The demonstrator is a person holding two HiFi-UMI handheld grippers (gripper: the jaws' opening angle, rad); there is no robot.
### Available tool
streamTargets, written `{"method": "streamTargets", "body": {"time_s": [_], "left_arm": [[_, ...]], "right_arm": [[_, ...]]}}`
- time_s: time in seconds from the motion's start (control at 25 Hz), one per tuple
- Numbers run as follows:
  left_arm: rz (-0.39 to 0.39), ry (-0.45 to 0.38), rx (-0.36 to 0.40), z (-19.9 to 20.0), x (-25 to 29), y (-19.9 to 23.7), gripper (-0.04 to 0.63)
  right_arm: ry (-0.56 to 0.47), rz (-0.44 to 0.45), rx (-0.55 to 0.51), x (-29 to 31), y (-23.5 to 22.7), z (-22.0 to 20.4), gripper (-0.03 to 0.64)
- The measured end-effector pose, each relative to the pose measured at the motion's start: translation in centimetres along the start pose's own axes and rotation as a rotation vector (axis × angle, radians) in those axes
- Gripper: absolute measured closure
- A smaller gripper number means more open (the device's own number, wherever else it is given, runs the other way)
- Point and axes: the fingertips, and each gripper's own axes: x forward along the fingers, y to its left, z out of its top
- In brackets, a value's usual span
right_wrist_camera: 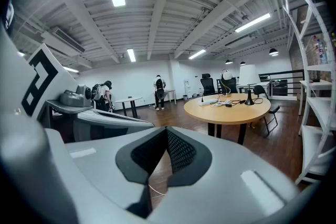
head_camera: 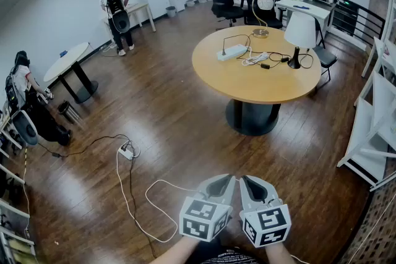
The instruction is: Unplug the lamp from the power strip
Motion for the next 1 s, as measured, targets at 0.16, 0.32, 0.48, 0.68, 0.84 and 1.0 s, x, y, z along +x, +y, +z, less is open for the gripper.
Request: {"method": "streamTargets", "body": {"time_s": [0.16, 0.32, 0.48, 0.68, 0.84, 1.0], "left_arm": [[-0.006, 0.004, -0.005, 2.4, 2.5, 5.0, 0.592], [-0.029, 0.009, 0.002, 5.2, 4.8, 9.2, 0.592], [-0.054, 0.008, 0.001, 7.4, 6.7, 13.1, 0.592], [-0.082, 0.002, 0.004, 9.5, 8.2, 17.0, 0.592], [-0.096, -0.013, 0.019, 10.9, 9.3, 19.1, 0.592], [-0.105, -0.003, 0.041, 11.2, 10.4, 20.6, 0.592]], "right_arm": [[0.011, -0.011, 0.001, 5.6, -0.7, 2.0, 0.615], [0.018, -0.020, 0.004, 10.6, -1.1, 4.4, 0.617], [0.029, -0.030, -0.004, 15.2, -1.1, 6.2, 0.615], [0.035, -0.061, -0.011, 19.3, -1.1, 8.0, 0.616], [0.032, -0.078, -0.018, 21.7, -1.2, 9.1, 0.616], [0.055, -0.084, -0.011, 24.0, -1.6, 9.1, 0.615]]}}
